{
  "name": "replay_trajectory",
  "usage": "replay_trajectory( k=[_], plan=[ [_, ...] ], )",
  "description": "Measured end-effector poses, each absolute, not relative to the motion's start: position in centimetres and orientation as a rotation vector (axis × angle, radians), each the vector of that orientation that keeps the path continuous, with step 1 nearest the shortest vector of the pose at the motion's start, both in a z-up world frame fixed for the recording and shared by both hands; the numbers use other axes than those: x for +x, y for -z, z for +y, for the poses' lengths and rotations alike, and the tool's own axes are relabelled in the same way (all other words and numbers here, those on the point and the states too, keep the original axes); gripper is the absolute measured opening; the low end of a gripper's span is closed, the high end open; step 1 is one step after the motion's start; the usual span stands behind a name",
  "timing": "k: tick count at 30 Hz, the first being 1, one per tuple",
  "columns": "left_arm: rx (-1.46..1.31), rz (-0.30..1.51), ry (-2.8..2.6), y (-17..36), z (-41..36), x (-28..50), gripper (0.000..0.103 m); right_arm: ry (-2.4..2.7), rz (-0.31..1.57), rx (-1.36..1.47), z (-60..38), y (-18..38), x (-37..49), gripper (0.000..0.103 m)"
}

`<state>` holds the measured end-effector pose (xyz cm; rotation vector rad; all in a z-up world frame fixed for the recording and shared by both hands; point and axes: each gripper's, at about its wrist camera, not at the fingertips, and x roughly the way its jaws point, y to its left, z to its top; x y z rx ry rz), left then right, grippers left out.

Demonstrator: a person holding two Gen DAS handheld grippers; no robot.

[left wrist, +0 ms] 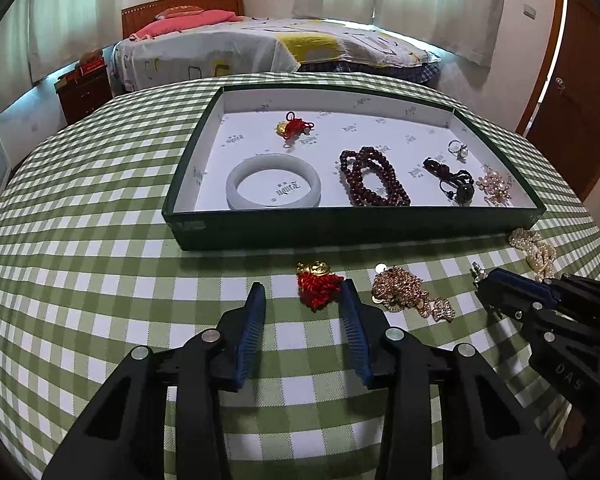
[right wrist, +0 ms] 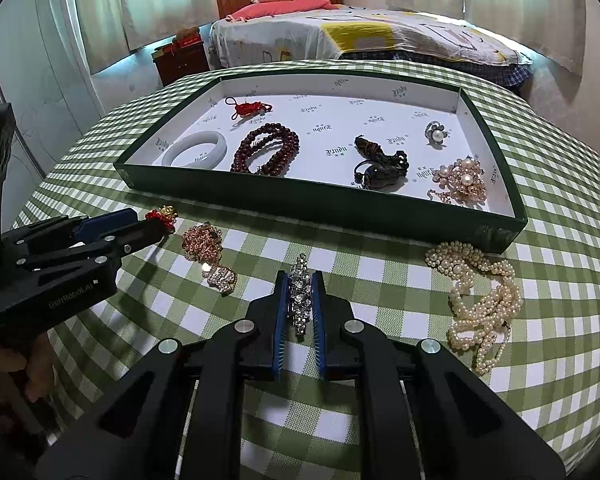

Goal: Organize jewelry
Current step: 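Grasp the small red knot charm with the left tool while the right tool holds the brooch, then carry the red charm into the tray with the left tool while the right tool carries the brooch there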

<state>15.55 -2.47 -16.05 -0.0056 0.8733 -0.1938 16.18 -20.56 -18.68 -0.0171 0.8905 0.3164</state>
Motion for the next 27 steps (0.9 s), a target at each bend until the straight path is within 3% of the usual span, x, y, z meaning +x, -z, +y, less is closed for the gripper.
replay_trajectory(
  k=[6,8,13,27],
  plan=[
    [0.000,0.863,0.210,16.2,-2.8,15.8,0.038,-0.317,0.891,-0.017,-20.6,18.7,16.2,0.012],
    [0.000,0.860,0.217,16.2,-2.8,15.8,0.024,-0.317,0.890,-0.016,-20.5,18.7,16.2,0.012],
    [-0.006,0.856,0.232,16.3,-2.6,15.8,0.014,-0.317,0.891,-0.017,-20.6,18.7,16.2,0.012],
    [-0.003,0.816,0.239,15.0,-2.3,14.9,0.012,-0.313,0.866,-0.013,-20.6,17.9,15.8,0.012]
  ],
)
